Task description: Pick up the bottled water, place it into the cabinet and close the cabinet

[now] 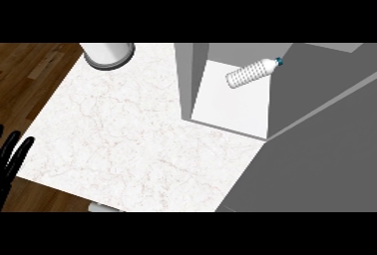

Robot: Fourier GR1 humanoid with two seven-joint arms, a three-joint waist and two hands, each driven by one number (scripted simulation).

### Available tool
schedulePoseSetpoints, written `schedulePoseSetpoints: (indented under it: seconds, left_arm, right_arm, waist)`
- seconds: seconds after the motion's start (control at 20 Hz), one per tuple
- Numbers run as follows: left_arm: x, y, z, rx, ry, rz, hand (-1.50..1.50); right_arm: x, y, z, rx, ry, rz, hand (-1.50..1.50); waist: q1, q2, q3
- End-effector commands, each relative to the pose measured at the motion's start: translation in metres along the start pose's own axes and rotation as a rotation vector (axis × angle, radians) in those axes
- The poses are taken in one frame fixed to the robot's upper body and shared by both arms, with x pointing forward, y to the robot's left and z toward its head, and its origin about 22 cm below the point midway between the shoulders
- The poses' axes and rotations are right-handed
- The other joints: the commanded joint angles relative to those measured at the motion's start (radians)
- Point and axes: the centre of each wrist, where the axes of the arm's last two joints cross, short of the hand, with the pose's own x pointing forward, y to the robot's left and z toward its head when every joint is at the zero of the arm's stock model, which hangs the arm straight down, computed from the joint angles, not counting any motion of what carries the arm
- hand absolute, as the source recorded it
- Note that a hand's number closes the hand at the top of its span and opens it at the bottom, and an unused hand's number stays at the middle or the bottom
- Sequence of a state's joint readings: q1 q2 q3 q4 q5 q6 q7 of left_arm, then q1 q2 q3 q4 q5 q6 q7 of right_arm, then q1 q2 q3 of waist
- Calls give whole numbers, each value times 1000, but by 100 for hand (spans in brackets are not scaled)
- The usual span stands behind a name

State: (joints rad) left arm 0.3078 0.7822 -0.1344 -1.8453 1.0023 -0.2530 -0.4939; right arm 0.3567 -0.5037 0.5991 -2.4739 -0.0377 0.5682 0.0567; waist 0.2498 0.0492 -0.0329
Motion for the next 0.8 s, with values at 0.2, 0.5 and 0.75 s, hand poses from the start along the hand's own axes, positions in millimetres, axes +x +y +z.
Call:
schedulePoseSetpoints:
  seconds: [0.2,0.5,0.75]
  left_arm:
    - [4,2,-6,-21,-20,-2,-150]
    - [4,4,-6,-32,-20,4,-150]
    - [8,7,-7,-34,-10,-8,-150]
  right_arm:
    - [-10,14,-18,34,-81,-205,150]
    - [-15,3,-18,-82,-46,-191,150]
    - [-16,-20,-24,-120,34,-45,150]
  waist:
    - [39,33,7]
    - [36,34,6]
    - [34,18,9]
